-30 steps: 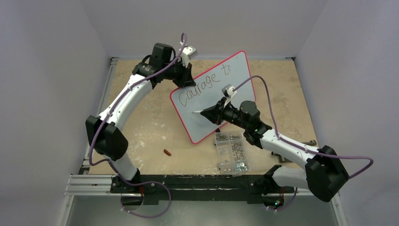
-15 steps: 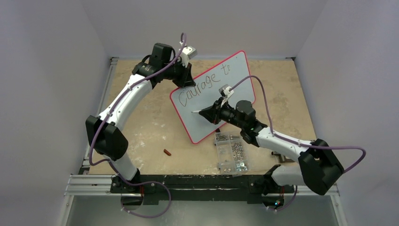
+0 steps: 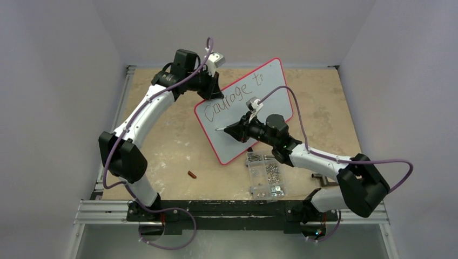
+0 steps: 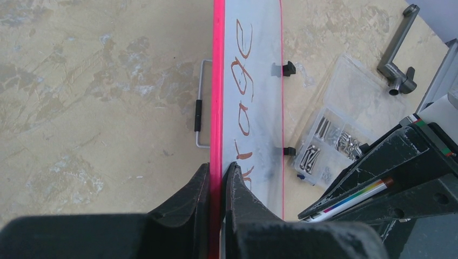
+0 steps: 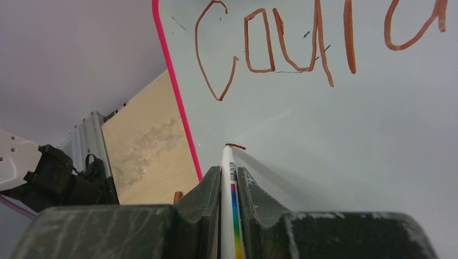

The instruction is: Write a sentence on the whiteboard

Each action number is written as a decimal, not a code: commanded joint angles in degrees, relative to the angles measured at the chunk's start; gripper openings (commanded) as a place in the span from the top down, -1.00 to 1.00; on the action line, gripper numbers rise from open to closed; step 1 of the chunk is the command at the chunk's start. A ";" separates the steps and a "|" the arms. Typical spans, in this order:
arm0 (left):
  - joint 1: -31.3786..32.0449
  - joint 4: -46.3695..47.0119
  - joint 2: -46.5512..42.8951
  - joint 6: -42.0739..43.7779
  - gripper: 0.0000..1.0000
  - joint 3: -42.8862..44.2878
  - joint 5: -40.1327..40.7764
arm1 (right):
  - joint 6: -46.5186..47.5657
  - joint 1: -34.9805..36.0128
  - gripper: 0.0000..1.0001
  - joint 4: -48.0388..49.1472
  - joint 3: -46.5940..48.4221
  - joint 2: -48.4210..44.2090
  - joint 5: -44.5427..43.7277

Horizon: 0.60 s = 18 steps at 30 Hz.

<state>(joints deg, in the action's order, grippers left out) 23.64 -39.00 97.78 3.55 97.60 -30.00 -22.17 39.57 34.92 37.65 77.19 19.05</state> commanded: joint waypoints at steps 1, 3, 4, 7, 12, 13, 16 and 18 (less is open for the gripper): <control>0.19 -3.18 1.63 2.61 1.00 -1.36 7.15 | 0.97 0.48 1.00 -0.01 1.81 1.45 -2.13; 0.18 -3.14 1.63 2.54 1.00 -1.32 7.18 | 1.18 0.51 1.00 -0.47 1.29 1.43 -2.49; 0.18 -3.17 1.70 2.58 1.00 -1.28 7.23 | 1.31 0.46 1.00 -0.73 1.02 1.35 -2.71; 0.18 -3.18 1.76 2.57 1.00 -1.29 7.24 | 1.75 0.59 1.00 -1.84 0.08 0.77 -4.05; 0.10 -3.17 1.80 2.57 1.00 -1.23 7.32 | 3.35 0.59 1.00 -4.90 -1.02 -1.13 -7.71; 0.09 -3.18 1.80 2.54 1.00 -1.11 7.37 | 3.69 0.57 1.00 -5.51 -1.13 -1.44 -8.46; 0.09 -3.24 1.83 2.47 1.00 -1.10 7.32 | 4.12 0.59 1.00 -7.32 -1.30 -2.31 -10.87; 0.09 -3.35 1.81 2.50 1.00 -1.10 7.32 | 4.14 0.55 1.00 -8.20 -1.35 -2.84 -12.40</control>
<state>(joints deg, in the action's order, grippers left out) 23.53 -38.83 97.97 3.53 97.58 -30.02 -20.93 40.49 30.81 36.99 75.18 14.87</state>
